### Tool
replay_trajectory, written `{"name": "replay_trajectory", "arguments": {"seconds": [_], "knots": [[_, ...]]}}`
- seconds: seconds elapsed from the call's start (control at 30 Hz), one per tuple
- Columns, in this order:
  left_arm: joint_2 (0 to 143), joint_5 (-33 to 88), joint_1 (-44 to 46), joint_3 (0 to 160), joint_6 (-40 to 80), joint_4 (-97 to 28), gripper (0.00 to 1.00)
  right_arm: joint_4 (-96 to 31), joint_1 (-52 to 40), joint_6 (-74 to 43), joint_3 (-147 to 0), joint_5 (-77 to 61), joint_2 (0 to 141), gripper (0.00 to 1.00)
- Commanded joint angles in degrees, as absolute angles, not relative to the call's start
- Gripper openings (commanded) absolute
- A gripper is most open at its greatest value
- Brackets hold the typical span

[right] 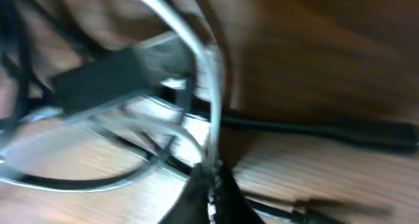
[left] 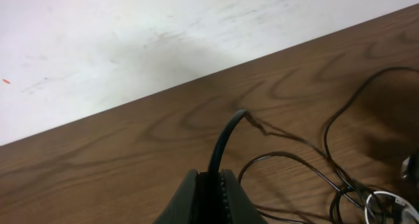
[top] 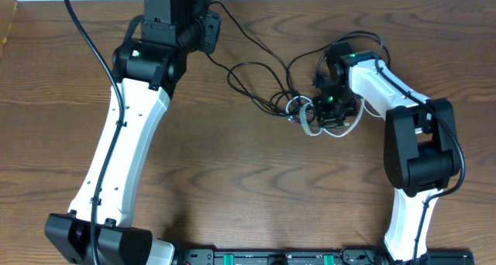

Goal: Untangle cables

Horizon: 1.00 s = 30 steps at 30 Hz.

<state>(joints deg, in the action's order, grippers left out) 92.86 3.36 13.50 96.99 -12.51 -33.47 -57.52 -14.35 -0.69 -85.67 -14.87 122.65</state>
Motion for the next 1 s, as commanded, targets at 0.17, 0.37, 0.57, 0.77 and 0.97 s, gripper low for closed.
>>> {"name": "replay_trajectory", "arguments": {"seconds": [0.17,0.37,0.57,0.77,0.97], "knots": [[92.36,4.05,13.26,96.53,-13.30,-33.34,0.07,-56.27,-19.05,1.39,-84.90,-20.12,123.72,0.01],[92.36,4.03,13.23,96.53,-13.28,-33.34,0.08,-56.80,-19.18,2.44,-86.83,-21.43,118.67,0.01],[92.36,4.05,13.26,96.53,-13.28,-33.36,0.07,-57.19,-18.96,2.44,-87.39,-20.86,111.81,0.01],[92.36,4.05,13.26,96.53,-13.28,-33.36,0.07,-58.35,-17.15,2.26,-87.44,-14.85,105.10,0.01],[92.38,4.08,13.26,96.53,-13.26,-33.36,0.07,-59.86,-14.09,2.44,-87.48,-14.48,100.73,0.01]]}}
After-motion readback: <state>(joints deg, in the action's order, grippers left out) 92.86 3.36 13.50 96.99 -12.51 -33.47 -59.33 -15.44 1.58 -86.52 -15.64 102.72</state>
